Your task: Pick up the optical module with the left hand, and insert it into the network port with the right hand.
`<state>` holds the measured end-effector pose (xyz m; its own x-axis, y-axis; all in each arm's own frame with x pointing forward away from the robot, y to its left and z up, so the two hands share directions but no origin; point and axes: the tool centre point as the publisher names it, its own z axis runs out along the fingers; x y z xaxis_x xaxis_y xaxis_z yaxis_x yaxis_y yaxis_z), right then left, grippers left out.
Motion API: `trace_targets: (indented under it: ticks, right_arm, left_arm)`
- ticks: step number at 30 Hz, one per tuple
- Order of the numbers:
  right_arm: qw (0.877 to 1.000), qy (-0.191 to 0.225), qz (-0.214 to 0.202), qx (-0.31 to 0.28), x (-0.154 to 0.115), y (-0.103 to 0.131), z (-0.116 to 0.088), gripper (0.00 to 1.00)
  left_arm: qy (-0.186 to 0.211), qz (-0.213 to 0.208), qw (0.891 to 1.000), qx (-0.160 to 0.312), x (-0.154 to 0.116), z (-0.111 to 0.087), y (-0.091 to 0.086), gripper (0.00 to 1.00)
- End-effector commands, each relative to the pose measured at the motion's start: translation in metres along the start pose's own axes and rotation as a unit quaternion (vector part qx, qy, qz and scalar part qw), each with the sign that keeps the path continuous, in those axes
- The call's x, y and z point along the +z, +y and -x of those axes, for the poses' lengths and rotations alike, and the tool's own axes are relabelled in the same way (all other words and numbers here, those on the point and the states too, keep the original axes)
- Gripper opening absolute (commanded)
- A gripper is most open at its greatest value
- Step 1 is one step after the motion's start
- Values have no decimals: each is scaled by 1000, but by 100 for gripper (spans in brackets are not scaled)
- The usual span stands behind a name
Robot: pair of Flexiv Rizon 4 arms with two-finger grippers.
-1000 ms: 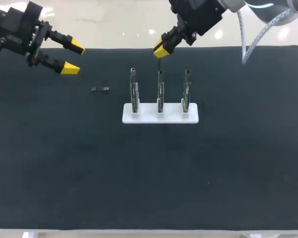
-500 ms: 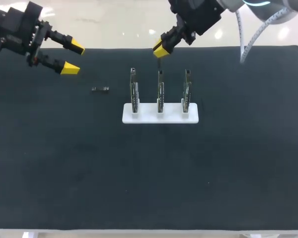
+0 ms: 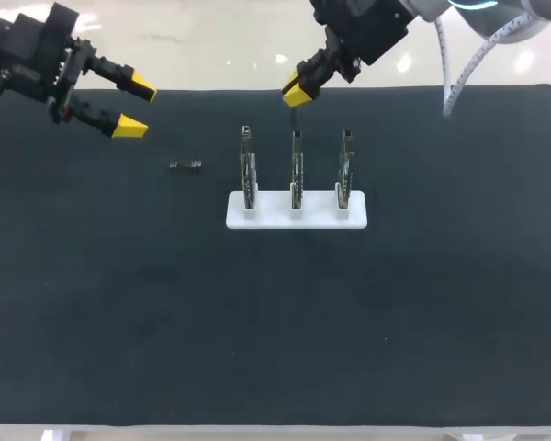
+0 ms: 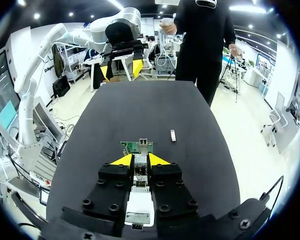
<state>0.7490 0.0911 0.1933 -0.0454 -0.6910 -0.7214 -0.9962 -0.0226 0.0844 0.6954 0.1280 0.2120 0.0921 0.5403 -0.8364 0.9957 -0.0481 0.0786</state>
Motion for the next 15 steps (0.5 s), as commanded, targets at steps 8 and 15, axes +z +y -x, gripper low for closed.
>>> trace_targets:
  ticks: [8, 15]
  right_arm:
    - [1000, -2, 1, 1, -2, 1, -3, 0]
    - [1000, -3, 1, 1, 0, 2, -3, 0]
  left_arm:
    - [2, 0, 1000, 0, 0, 0, 0, 100]
    - [2, 0, 1000, 0, 0, 0, 0, 100]
